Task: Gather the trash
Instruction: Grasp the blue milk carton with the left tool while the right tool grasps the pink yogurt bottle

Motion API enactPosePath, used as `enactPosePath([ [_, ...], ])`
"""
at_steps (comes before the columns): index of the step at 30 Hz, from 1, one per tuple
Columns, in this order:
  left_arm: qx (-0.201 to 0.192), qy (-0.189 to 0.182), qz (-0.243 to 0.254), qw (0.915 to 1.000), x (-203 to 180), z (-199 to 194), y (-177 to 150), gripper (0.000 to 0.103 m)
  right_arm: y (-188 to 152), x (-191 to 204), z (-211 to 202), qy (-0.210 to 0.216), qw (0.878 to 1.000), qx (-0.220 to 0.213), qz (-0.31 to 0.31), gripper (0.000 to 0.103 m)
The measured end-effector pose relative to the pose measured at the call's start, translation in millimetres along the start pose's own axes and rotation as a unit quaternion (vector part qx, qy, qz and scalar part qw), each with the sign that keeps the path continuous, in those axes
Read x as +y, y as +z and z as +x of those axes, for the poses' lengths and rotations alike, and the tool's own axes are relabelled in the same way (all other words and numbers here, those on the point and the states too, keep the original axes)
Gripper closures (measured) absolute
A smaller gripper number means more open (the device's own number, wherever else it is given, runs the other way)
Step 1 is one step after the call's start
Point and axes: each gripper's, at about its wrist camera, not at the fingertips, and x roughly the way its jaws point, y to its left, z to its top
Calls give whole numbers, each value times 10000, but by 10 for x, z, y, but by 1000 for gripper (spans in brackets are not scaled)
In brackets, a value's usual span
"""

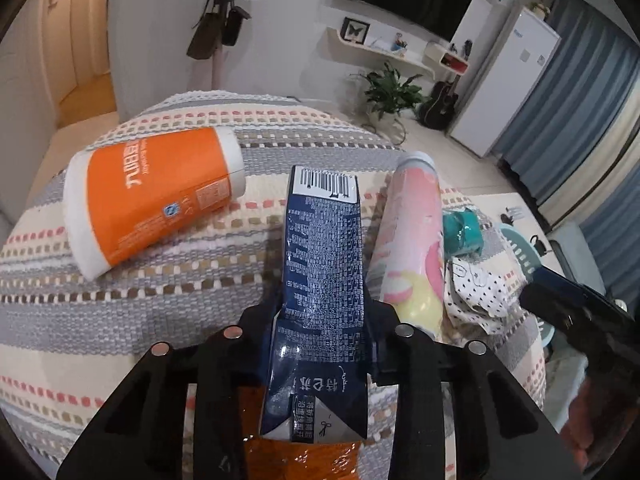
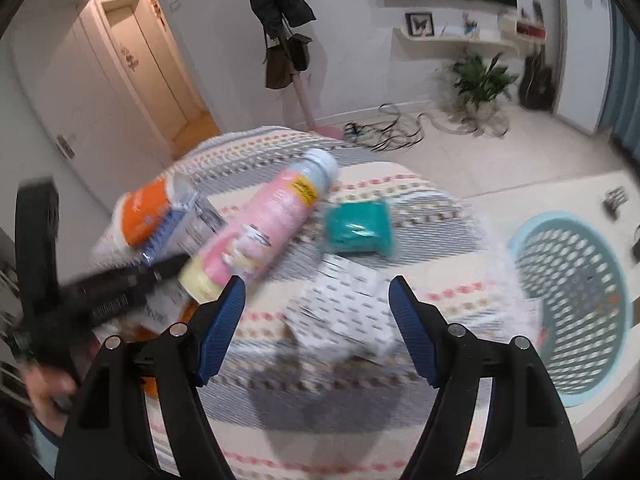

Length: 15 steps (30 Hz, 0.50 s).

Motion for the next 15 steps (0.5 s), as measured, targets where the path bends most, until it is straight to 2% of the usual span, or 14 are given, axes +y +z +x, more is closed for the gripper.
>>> enactPosePath([
  [3, -161, -245, -246, 9993, 130, -125, -81, 71, 112, 112, 135, 131, 9997, 55, 185, 33],
  [7, -596, -509, -413, 9961, 253, -344, -249, 71, 236, 264, 307, 161, 9991, 138, 374, 33],
  [12, -1063, -450, -432, 9924, 364, -491, -385, 71, 367, 452, 600, -176, 9969, 334, 689, 33],
  [15, -1294, -453, -638, 9885, 453, -562, -465, 71, 397, 538, 803, -430, 9946, 513, 790, 33],
])
